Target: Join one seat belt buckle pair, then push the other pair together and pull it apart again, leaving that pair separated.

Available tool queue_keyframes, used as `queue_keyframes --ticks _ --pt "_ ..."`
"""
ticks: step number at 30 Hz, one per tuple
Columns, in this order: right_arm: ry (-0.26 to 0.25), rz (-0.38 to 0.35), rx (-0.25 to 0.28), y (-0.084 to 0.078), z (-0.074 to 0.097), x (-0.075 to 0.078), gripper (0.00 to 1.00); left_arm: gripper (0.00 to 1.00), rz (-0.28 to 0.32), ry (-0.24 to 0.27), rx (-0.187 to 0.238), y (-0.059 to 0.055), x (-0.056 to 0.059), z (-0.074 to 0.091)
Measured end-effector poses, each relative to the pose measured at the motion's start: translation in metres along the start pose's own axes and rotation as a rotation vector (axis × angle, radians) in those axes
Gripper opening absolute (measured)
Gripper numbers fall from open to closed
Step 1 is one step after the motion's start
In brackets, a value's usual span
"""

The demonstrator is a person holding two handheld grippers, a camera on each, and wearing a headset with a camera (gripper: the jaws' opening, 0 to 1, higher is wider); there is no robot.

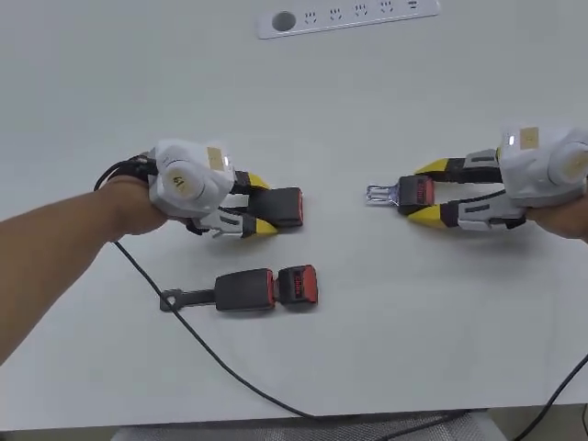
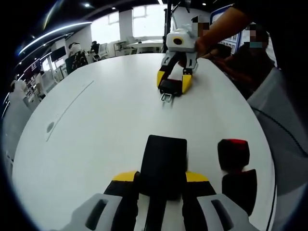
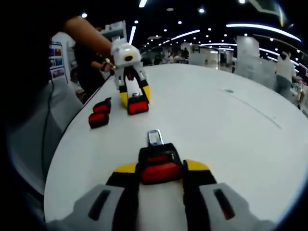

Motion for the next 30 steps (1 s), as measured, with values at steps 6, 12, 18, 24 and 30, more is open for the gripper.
queue_keyframes --ticks 6,12,18,24,30 --pt "0.002 0.006 0.011 0.004 -0.009 0.0 0.35 0.36 -0.004 -0.006 -0.009 0.001 0.0 -0.001" --pt "0.01 0.01 0.017 0.011 -0.022 -0.001 0.35 0.36 -0.002 -0.003 -0.013 0.001 0.0 -0.001" --pt "0.022 0.013 0.013 0.02 -0.039 0.0 0.35 0.36 -0.002 -0.003 -0.015 0.002 0.0 -0.002" --pt "0.031 0.021 0.018 0.029 -0.058 -0.001 0.36 0.36 -0.002 -0.003 -0.016 0.002 0.0 -0.002" --pt "0.052 0.036 0.018 0.037 -0.07 -0.005 0.36 0.36 -0.005 -0.006 -0.022 0.003 0.0 -0.002"
Point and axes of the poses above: the centre of the closed fingertips' face, and the gripper's own axes: z roughly backward along the fingers, x roughly to its right, y roughly out of its top, the point moved 9 cm from there along z, roughly backward along the fingers, and after that the axes turned 14 degrees about y, right-handed, at the moved point
